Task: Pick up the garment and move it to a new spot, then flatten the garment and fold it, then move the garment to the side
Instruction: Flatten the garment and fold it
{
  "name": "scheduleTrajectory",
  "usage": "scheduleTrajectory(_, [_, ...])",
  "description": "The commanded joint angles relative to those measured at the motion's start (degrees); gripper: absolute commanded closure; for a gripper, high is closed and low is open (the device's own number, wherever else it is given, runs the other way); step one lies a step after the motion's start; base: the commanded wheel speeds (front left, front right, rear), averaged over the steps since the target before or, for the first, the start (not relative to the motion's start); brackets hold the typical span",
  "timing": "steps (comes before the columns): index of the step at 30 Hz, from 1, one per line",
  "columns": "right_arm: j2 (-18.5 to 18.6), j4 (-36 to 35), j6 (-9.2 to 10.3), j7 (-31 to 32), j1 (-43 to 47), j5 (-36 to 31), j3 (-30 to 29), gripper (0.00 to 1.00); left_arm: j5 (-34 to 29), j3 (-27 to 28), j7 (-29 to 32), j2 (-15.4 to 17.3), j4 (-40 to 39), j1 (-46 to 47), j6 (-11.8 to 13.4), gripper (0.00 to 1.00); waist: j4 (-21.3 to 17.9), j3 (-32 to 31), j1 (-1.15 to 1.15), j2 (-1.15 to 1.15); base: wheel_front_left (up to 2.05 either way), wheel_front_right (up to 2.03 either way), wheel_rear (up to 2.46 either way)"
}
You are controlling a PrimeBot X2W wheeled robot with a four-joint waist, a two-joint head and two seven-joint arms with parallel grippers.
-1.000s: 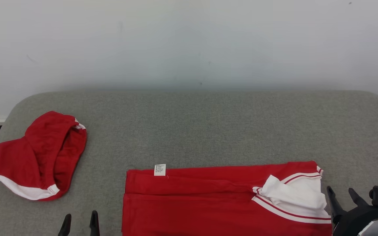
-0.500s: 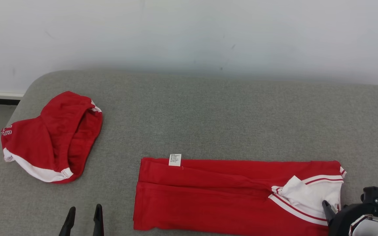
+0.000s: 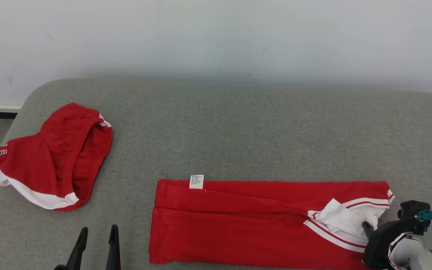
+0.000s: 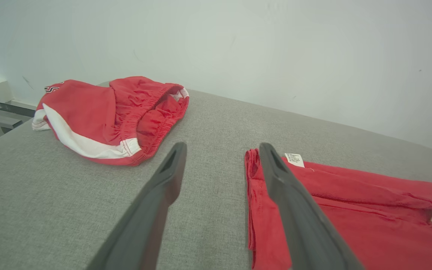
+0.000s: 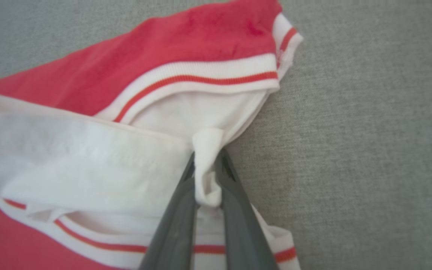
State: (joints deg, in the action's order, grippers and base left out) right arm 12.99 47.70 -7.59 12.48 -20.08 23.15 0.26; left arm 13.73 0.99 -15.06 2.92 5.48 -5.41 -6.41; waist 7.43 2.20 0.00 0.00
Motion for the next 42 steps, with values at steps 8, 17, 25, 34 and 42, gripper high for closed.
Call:
scheduleTrajectory(8, [4.47, 1.22, 0.17, -4.82, -2.29, -0.9, -6.13, 1.0, -1.34, 0.52, -0.13, -0.03, 1.06, 3.34, -0.48, 0.0, -2.9, -0.69, 0.0, 0.0, 0.0, 0.0, 0.0])
scheduleTrajectory(17, [10.29, 0.56, 0.15, -6.09, -3.31, -5.62, -13.67, 1.0, -0.73, 0.22, -0.13, -0.03, 1.02, 2.81, -0.65, 0.0, -7.34, -1.21, 0.0, 0.0, 0.0, 0.0, 0.0])
scheduleTrajectory(25, [7.48, -9.35, 0.14, -2.87, -0.68, -8.22, -10.53, 1.0, -0.21, 0.26, -0.13, -0.02, 1.12, 2.07, -0.44, 0.0, -9.09, -2.2, 0.0, 0.0, 0.0, 0.0, 0.0])
scheduleTrajectory(34, [0.42, -25.05, 0.14, 4.4, 5.45, -6.75, 0.36, 1.0, 0.49, -0.01, -0.13, -0.01, 1.14, 1.51, -0.16, 0.0, -7.89, -3.32, 0.0, 0.0, 0.0, 0.0, 0.0])
scheduleTrajectory(42, [-4.4, -29.17, 0.14, 9.34, 5.8, -4.89, 11.18, 1.0, 0.54, 0.11, -0.13, -0.03, 0.89, 1.21, 0.0, 0.0, -5.9, -3.02, 0.0, 0.0, 0.0, 0.0, 0.0])
